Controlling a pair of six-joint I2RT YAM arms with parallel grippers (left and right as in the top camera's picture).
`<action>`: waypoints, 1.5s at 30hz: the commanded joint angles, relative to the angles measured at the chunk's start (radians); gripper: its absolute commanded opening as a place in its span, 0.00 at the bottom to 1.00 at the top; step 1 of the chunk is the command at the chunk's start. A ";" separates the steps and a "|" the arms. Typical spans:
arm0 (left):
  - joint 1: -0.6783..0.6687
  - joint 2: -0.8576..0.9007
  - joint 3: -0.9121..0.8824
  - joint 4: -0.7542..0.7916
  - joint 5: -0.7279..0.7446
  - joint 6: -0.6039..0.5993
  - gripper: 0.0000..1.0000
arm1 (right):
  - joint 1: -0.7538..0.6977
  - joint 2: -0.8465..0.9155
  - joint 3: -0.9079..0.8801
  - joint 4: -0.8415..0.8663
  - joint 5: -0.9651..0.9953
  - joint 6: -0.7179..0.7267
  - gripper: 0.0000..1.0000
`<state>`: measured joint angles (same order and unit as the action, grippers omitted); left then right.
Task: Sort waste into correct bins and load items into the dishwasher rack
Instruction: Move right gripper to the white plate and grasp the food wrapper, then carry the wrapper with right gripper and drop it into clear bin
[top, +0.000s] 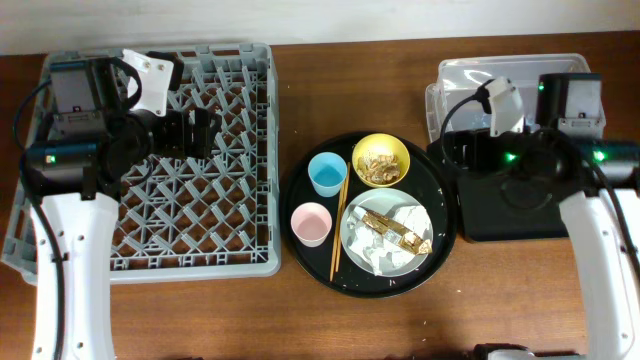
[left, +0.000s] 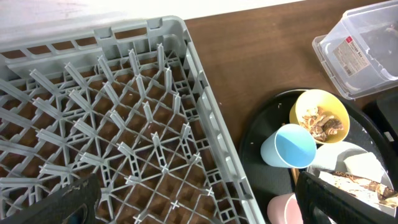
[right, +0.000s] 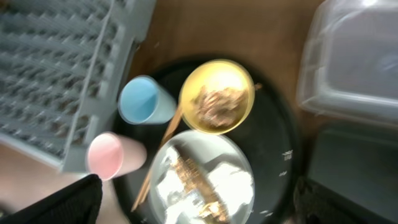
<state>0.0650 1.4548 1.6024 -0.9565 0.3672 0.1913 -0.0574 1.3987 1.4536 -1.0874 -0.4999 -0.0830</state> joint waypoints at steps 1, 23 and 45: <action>0.001 0.004 0.019 0.001 0.014 0.005 0.99 | 0.048 0.084 0.018 -0.067 -0.064 -0.053 0.91; 0.001 0.101 0.019 0.058 0.011 -0.015 0.99 | 0.483 0.393 -0.430 0.323 0.440 0.013 0.92; 0.002 0.101 0.019 0.058 0.011 -0.014 0.99 | 0.140 0.338 0.240 0.105 0.613 0.329 0.04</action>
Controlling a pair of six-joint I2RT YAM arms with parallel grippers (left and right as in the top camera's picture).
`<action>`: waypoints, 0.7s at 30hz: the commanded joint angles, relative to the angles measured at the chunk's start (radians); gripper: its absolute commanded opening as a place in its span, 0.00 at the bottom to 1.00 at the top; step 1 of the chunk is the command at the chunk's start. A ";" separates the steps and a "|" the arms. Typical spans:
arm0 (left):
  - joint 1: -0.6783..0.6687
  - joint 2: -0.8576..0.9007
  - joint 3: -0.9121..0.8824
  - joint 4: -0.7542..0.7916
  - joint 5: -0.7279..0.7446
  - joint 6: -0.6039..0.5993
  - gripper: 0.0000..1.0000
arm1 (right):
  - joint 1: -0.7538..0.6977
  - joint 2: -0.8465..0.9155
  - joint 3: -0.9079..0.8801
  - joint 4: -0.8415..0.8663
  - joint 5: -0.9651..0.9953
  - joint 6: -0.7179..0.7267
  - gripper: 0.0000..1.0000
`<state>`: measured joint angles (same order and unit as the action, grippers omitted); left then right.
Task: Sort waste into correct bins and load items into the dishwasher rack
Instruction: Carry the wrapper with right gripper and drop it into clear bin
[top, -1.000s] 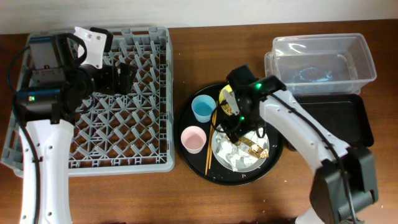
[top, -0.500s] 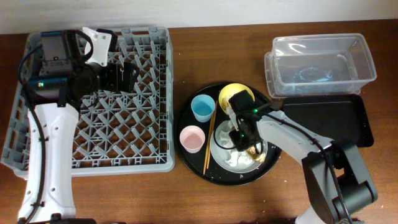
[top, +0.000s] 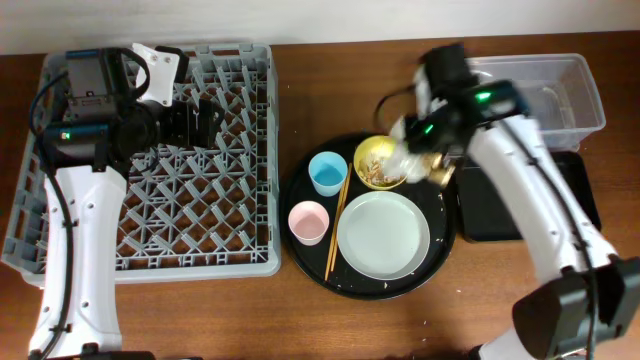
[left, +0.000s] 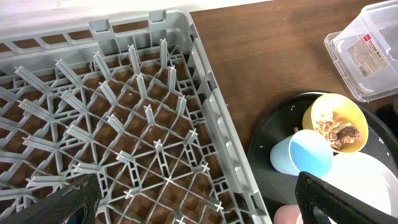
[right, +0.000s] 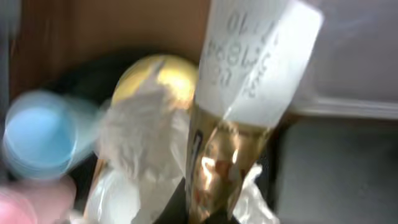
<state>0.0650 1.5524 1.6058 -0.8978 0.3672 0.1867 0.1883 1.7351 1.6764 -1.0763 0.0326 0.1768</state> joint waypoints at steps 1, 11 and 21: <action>0.002 0.003 0.015 -0.001 0.011 -0.010 1.00 | -0.146 0.018 0.017 0.163 0.082 0.069 0.04; 0.002 0.003 0.016 -0.001 0.011 -0.010 0.99 | -0.253 0.330 0.018 0.556 0.100 0.068 0.43; 0.002 0.003 0.016 -0.001 0.011 -0.010 0.99 | -0.251 0.088 0.169 0.217 -0.221 -0.008 0.62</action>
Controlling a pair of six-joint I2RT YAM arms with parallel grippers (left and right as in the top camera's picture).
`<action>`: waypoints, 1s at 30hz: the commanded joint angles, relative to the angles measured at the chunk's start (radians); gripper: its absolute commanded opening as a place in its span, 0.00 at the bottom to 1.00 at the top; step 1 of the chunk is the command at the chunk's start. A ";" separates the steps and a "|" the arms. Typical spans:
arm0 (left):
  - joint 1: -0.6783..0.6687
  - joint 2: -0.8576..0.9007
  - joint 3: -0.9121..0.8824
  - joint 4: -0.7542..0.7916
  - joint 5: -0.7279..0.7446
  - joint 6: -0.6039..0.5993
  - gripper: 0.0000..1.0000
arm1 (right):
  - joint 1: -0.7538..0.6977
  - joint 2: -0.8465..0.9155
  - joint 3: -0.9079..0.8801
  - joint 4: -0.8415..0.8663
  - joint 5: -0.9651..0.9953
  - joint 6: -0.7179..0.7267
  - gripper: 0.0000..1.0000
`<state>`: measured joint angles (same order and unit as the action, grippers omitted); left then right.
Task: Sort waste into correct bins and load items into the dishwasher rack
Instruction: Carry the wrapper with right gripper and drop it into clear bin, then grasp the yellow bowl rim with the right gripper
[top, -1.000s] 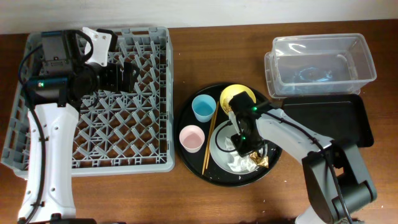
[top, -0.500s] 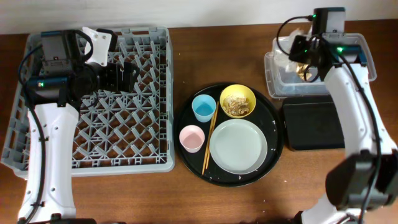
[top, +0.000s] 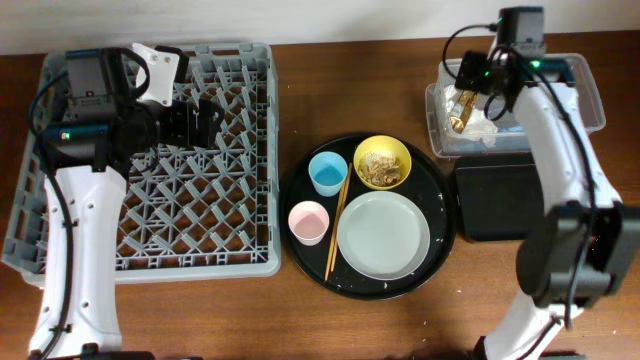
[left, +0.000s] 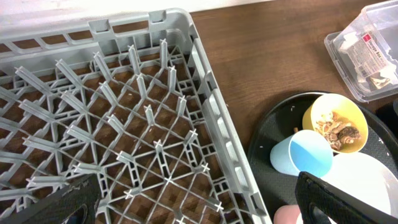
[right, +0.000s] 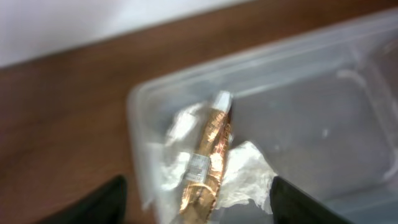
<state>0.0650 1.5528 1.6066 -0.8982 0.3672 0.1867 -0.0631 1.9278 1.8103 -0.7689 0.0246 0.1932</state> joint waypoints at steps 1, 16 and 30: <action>0.002 0.003 0.015 -0.001 0.011 -0.010 0.99 | 0.007 -0.115 0.035 -0.144 -0.272 -0.023 0.60; 0.002 0.003 0.014 -0.001 0.011 -0.010 0.99 | 0.221 0.058 -0.153 -0.247 -0.139 0.190 0.49; 0.002 0.003 0.014 -0.001 0.011 -0.010 0.99 | 0.221 0.207 -0.185 -0.192 -0.065 0.224 0.32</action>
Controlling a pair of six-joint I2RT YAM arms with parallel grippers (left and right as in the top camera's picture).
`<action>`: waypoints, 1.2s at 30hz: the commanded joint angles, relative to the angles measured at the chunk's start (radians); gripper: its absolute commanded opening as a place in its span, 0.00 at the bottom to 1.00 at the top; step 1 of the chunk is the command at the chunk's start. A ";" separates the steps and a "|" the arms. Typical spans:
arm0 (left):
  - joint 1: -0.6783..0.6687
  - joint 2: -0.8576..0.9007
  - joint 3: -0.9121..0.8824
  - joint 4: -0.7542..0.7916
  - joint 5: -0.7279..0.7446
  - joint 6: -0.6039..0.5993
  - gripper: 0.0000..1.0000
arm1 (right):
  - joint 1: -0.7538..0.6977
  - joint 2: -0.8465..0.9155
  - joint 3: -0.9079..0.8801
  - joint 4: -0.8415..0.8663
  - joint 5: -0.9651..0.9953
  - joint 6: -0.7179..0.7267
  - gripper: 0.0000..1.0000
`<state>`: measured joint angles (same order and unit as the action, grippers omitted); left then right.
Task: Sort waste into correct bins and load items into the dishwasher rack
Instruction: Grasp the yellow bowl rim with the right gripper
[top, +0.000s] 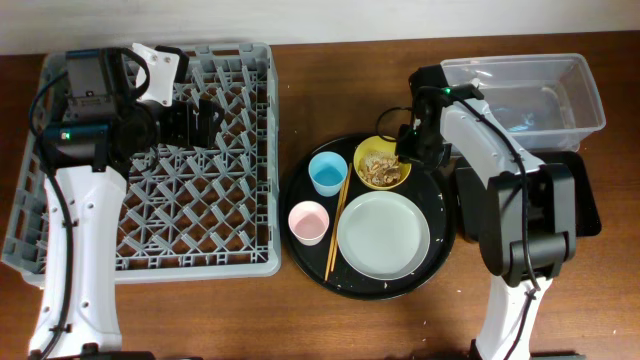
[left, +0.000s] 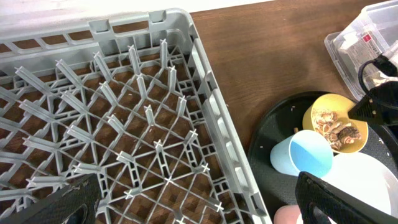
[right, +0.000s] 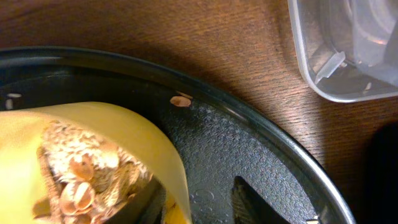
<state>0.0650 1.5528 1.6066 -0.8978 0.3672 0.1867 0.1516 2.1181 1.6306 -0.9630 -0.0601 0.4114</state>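
A yellow bowl (top: 381, 163) with food scraps (right: 74, 174) stands at the back of the round black tray (top: 440, 235). My right gripper (top: 405, 150) is open and straddles the bowl's right rim (right: 177, 180): one finger inside, one finger (right: 249, 199) outside, apart from the wall. On the tray too are a blue cup (top: 327, 173), a pink cup (top: 310, 222), a bare white plate (top: 384, 235) and chopsticks (top: 337, 225). My left gripper (top: 198, 120) hangs open over the grey dishwasher rack (top: 240, 262), holding nothing.
A clear plastic bin (top: 525, 95) stands at the back right, with a black bin (top: 580, 205) in front of it. The rack fills the left of the table. The tray's raised edge (right: 292, 155) runs just right of the bowl.
My right gripper was over the clear bin, with a gold wrapper and tissue below it. Now it is down at the yellow bowl's right rim, empty. The left arm has not moved.
First the plate bore a gold wrapper and tissues, and my right gripper hung over the black bin. Then the plate was bare and the gripper held that waste near the bowl. Then the waste lay in the clear bin. Now the gripper straddles the bowl's rim.
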 joint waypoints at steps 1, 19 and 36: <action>0.002 0.003 0.015 -0.001 0.011 -0.010 0.99 | 0.006 0.017 -0.006 0.003 0.020 0.006 0.28; 0.002 0.003 0.014 -0.001 0.011 -0.010 0.99 | -0.017 -0.284 0.066 -0.069 0.099 -0.013 0.04; 0.002 0.003 0.015 -0.001 0.011 -0.010 0.99 | -0.356 -0.542 -0.048 -0.570 0.759 0.272 0.04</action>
<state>0.0650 1.5528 1.6066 -0.8978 0.3672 0.1867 -0.2295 1.5978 1.6329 -1.5208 0.3927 0.5053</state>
